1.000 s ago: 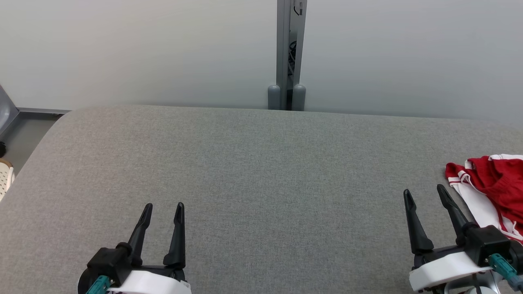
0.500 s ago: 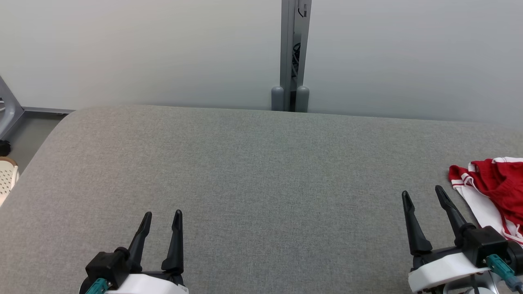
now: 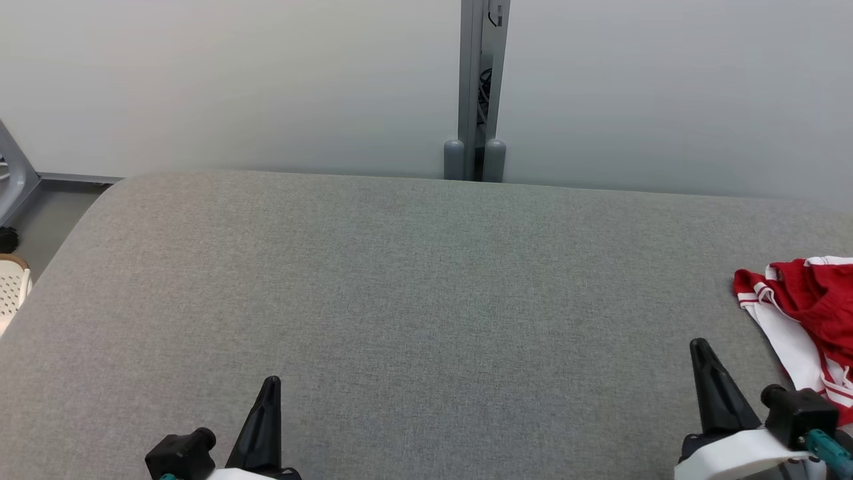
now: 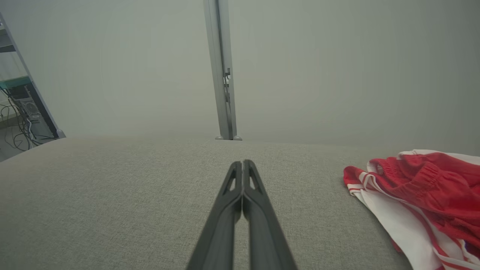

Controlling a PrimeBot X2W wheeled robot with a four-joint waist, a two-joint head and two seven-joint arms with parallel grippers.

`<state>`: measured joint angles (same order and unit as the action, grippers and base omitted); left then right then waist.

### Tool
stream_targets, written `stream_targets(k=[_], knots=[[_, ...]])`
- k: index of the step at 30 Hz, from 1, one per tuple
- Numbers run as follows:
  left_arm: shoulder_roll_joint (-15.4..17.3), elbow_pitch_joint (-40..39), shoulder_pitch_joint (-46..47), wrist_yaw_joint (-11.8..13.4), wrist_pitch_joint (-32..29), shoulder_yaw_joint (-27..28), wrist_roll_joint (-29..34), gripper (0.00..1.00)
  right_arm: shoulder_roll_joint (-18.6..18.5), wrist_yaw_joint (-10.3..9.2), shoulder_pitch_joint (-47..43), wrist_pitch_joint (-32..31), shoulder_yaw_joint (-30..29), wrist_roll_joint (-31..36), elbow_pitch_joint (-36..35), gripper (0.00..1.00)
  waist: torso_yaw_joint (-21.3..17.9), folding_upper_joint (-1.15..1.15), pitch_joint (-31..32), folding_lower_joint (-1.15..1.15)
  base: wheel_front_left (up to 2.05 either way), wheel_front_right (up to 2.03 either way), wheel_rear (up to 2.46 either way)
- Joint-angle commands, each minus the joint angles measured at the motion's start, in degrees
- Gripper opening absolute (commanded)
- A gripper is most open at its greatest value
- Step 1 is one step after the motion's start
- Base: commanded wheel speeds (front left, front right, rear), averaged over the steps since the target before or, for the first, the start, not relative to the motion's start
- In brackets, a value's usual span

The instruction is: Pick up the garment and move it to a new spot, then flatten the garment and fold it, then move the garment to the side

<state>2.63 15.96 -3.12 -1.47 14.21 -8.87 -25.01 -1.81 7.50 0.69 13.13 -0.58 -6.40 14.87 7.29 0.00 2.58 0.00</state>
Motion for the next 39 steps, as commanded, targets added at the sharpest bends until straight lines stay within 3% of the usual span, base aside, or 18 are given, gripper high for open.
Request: stream_targets(k=[1, 20, 39], knots=[[0.04, -0.80, 1.91, -0.27, -0.11, -0.34, -2.32, 0.00, -0.34, 0.00, 1.20, -1.04, -1.55, -2.79, -1.08, 0.00, -0.10, 0.00, -0.03, 0.00, 0.00, 0.00, 0.00], [0.10, 1.33, 6.81, -1.84, -1.39, -4.21, -20.49, 0.00, -0.58, 0.00, -0.86, -8.69, -8.90, -24.57, -3.74, 0.00, -1.24, 0.00, -0.47, 0.00, 0.00, 0.00, 0.00], [0.16, 2.30, 10.30, -3.02, -2.56, -7.06, -34.90, 0.00, -0.79, 0.00, -2.41, -14.95, -15.02, -41.93, -5.78, 0.00, -2.39, 0.00, -0.91, 0.00, 0.00, 0.00, 0.00]])
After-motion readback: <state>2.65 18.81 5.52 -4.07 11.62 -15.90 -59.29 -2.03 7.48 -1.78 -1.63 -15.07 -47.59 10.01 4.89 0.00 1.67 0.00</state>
